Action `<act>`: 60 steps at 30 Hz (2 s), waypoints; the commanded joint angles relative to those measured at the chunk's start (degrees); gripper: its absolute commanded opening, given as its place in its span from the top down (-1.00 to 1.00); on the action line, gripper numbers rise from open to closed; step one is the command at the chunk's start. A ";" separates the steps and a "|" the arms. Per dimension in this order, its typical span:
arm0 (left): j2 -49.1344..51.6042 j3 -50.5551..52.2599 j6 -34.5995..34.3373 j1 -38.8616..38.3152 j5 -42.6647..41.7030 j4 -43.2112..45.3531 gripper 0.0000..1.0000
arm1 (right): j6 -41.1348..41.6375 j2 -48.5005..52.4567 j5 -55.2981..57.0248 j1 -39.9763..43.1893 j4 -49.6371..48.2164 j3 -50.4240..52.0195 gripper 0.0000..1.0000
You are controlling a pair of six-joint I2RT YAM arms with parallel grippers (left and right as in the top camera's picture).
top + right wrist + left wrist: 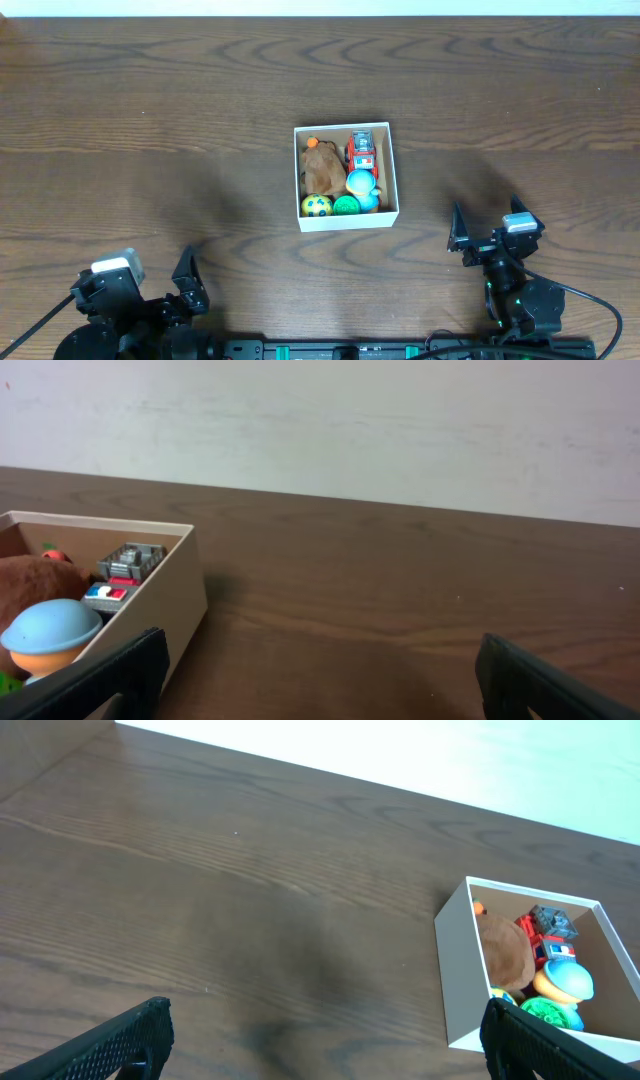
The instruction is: Pack container
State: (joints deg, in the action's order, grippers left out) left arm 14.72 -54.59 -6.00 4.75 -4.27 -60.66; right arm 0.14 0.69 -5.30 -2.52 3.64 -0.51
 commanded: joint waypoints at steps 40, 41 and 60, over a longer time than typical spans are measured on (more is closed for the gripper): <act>-14.62 48.11 -0.04 -0.70 0.68 38.95 -0.96 | -0.85 -0.39 0.79 -0.55 0.24 0.20 -0.99; -14.62 48.11 -0.04 -0.70 0.85 38.93 -0.96 | -0.87 -0.39 0.79 -0.55 0.24 0.20 -0.99; -14.62 54.36 -2.47 -0.98 2.12 56.87 -0.96 | -0.87 -0.39 0.79 -0.55 0.24 0.20 -0.98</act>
State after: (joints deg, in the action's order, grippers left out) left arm 0.58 -1.23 -7.75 4.03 -2.83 -1.85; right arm 0.12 0.67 -5.04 -2.55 3.66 -0.49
